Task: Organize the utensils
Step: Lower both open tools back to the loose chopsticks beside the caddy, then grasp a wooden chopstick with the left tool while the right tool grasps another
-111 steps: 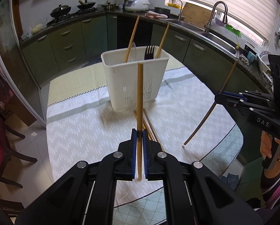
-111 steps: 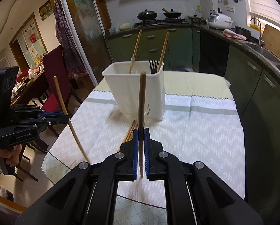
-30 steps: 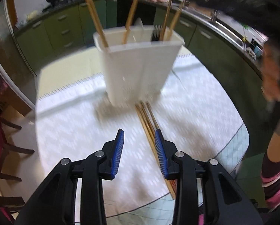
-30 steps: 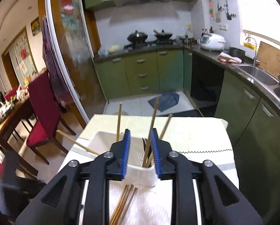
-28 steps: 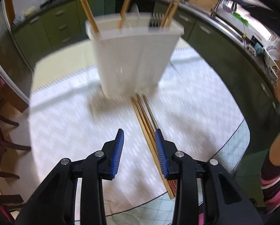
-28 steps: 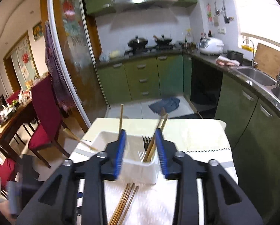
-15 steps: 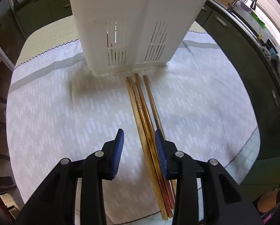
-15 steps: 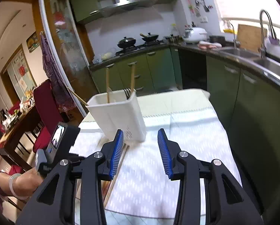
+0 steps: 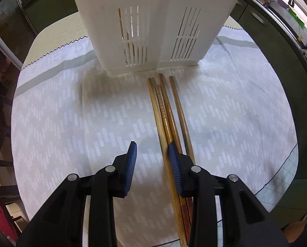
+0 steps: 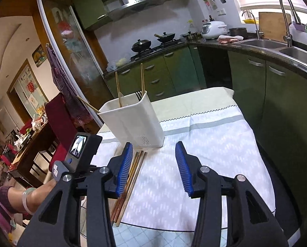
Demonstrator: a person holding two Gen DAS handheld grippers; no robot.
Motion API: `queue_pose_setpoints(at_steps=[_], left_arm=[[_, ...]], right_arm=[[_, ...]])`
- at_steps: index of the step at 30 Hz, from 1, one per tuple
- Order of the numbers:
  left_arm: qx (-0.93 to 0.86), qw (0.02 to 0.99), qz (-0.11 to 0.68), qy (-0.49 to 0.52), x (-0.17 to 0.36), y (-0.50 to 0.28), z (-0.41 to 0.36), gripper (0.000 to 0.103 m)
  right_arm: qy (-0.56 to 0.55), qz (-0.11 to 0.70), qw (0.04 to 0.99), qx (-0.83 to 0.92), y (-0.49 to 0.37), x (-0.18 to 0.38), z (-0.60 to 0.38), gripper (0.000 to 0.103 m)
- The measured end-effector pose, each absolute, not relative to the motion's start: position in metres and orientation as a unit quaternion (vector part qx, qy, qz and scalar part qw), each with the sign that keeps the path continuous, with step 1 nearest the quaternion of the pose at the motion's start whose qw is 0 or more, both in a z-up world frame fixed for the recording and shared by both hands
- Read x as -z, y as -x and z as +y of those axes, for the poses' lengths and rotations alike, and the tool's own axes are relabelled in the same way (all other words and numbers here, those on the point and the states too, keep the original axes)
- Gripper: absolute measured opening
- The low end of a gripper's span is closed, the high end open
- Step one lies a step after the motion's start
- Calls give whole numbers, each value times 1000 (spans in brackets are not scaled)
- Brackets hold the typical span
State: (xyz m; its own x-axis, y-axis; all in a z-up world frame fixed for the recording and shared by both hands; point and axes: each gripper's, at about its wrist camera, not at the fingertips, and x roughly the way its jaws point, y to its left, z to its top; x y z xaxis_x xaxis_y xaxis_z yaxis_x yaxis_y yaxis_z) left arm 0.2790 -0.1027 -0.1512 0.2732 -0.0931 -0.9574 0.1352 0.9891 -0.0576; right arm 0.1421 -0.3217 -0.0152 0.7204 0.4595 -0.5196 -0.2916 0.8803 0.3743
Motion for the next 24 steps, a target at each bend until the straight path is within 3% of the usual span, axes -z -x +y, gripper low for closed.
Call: queue_pose_setpoints(at_steps=[11, 24], left_arm=[[58, 791, 609, -26, 158, -285, -104, 32], [55, 783, 618, -44, 160, -273, -62, 30]], right_arm=[[-106, 345, 912, -195, -157, 31, -299, 44], [4, 463, 863, -202, -206, 132, -188, 43]])
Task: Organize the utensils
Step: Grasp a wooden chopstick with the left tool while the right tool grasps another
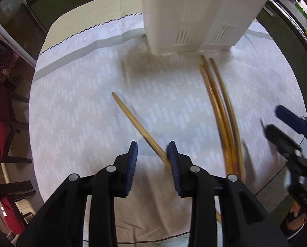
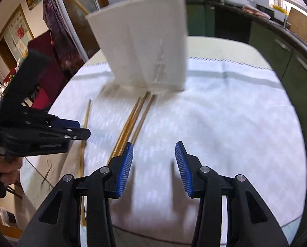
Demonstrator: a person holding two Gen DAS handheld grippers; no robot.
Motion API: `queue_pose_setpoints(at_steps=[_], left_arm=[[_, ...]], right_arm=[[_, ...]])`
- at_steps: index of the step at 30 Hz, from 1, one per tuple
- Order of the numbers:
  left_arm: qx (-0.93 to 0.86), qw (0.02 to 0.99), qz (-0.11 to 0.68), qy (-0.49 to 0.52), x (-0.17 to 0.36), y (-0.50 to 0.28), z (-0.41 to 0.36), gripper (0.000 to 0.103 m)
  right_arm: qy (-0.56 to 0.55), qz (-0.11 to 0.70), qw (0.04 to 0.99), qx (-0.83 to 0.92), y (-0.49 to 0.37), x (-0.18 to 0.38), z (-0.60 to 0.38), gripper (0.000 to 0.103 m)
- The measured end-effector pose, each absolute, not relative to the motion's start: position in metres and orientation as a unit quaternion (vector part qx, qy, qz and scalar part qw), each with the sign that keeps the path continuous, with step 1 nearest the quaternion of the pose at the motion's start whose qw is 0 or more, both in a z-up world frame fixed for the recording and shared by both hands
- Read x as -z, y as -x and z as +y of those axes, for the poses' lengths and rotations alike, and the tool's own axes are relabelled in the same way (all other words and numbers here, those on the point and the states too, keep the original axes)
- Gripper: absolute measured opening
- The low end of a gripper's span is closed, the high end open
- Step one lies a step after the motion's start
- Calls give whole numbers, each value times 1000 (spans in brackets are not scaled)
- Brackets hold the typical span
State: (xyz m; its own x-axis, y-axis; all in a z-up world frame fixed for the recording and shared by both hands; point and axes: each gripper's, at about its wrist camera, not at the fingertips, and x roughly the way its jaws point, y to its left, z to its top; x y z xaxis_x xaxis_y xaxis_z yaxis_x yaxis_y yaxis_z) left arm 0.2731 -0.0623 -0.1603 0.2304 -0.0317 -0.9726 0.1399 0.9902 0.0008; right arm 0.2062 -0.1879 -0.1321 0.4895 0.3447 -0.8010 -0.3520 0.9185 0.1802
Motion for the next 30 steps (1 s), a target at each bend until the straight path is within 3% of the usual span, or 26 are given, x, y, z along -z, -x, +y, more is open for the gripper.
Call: queue_pose_setpoints(at_steps=[7, 13, 22, 30], left_arm=[[64, 794, 601, -62, 164, -282, -64, 30], [63, 795, 602, -37, 163, -283, -53, 22], [52, 784, 618, -23, 161, -268, -42, 20], [97, 800, 581, -118, 163, -272, -84, 12]], right_arm=[[33, 470, 863, -182, -219, 141, -156, 41], [63, 481, 860, -159, -224, 150, -140, 28], [84, 496, 849, -164, -227, 158, -120, 25], [94, 502, 849, -135, -232, 159, -151, 25]])
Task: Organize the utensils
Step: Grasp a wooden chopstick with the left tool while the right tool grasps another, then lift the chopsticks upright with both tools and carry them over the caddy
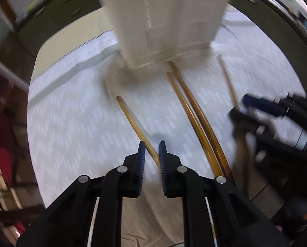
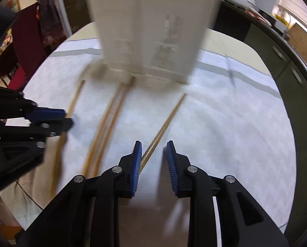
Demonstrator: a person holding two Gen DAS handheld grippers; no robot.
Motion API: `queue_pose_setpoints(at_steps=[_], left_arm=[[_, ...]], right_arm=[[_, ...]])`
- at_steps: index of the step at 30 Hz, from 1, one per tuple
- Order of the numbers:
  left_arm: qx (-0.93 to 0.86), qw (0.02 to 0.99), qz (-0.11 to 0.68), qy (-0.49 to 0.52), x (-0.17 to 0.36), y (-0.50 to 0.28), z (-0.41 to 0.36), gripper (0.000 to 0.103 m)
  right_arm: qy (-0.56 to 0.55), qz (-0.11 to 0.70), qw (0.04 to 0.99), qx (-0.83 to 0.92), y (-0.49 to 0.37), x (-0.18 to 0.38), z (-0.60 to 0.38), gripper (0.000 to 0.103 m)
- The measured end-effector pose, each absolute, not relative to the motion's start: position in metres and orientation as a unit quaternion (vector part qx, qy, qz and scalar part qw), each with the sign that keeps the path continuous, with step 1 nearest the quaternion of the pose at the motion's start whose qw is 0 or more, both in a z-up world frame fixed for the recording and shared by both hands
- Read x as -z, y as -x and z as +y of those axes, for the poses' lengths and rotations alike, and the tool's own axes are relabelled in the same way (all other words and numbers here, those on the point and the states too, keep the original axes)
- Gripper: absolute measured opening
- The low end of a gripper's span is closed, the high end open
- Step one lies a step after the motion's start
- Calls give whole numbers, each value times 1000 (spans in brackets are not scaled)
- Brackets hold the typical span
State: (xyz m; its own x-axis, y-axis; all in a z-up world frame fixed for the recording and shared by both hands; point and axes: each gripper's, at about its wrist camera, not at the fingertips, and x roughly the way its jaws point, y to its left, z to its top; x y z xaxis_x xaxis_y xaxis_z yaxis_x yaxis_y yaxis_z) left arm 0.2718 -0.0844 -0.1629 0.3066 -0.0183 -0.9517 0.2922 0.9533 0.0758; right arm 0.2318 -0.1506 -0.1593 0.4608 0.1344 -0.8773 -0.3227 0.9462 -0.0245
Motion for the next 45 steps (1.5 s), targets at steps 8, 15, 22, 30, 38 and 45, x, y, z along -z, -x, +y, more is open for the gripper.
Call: queue_pose_setpoints(at_steps=[8, 15, 22, 30, 38, 45], left_arm=[[89, 783, 612, -63, 162, -272, -57, 13], [87, 774, 627, -30, 160, -268, -41, 15], [88, 760, 644, -4, 161, -268, -27, 22], [63, 769, 636, 16, 160, -271, -27, 22], [65, 790, 608, 38, 157, -264, -12, 7], [84, 811, 578, 16, 136, -248, -14, 6]], right_arm=[[89, 504, 848, -140, -239, 160, -151, 16], [88, 513, 834, -183, -256, 160, -147, 9], [125, 532, 814, -197, -265, 159, -152, 10], [111, 545, 808, -196, -280, 163, -148, 11], [66, 534, 819, -200, -271, 161, -171, 7], [28, 506, 836, -208, -253, 134, -207, 7]])
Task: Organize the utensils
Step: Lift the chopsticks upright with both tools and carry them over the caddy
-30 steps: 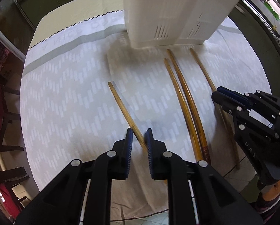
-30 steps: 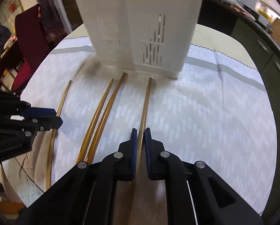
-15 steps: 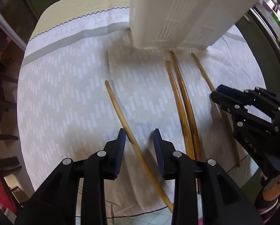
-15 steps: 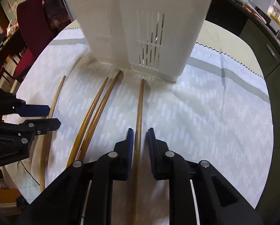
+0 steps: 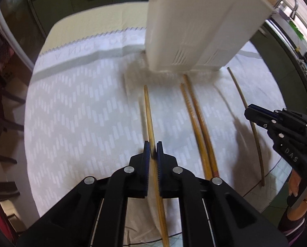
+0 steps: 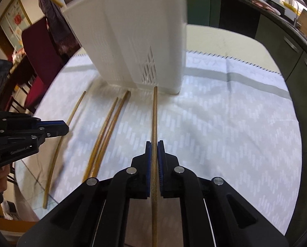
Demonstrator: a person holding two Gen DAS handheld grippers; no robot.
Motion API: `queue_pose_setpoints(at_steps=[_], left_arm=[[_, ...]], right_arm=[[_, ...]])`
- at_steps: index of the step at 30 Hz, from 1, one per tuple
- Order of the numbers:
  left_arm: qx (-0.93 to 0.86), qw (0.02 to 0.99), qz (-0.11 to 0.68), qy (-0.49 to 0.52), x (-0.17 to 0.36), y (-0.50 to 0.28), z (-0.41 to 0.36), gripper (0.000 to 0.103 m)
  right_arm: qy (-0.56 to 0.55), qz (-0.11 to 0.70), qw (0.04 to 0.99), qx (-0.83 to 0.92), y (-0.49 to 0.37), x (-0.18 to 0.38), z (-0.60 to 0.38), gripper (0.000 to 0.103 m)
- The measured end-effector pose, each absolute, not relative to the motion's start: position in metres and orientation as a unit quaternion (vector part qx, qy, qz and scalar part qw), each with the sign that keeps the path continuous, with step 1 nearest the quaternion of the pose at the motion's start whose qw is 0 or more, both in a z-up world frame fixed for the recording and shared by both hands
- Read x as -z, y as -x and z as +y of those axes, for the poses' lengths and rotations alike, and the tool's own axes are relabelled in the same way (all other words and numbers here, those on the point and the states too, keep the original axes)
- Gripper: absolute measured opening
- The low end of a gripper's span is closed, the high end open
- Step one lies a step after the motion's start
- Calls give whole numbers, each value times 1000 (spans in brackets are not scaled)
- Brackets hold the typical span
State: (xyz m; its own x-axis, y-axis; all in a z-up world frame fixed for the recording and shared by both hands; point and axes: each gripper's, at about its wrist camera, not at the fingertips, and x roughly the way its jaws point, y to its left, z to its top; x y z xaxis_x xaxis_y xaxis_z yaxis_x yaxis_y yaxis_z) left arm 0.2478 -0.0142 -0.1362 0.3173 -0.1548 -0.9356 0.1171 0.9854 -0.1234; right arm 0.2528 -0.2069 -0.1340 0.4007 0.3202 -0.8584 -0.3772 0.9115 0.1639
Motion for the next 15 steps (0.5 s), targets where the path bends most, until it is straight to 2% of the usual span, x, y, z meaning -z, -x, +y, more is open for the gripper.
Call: queue_pose_setpoints(at_steps=[15], left_arm=[[116, 878, 464, -10, 59, -193, -19, 6]], right_arm=[[-30, 420, 877, -230, -203, 70, -239, 7]])
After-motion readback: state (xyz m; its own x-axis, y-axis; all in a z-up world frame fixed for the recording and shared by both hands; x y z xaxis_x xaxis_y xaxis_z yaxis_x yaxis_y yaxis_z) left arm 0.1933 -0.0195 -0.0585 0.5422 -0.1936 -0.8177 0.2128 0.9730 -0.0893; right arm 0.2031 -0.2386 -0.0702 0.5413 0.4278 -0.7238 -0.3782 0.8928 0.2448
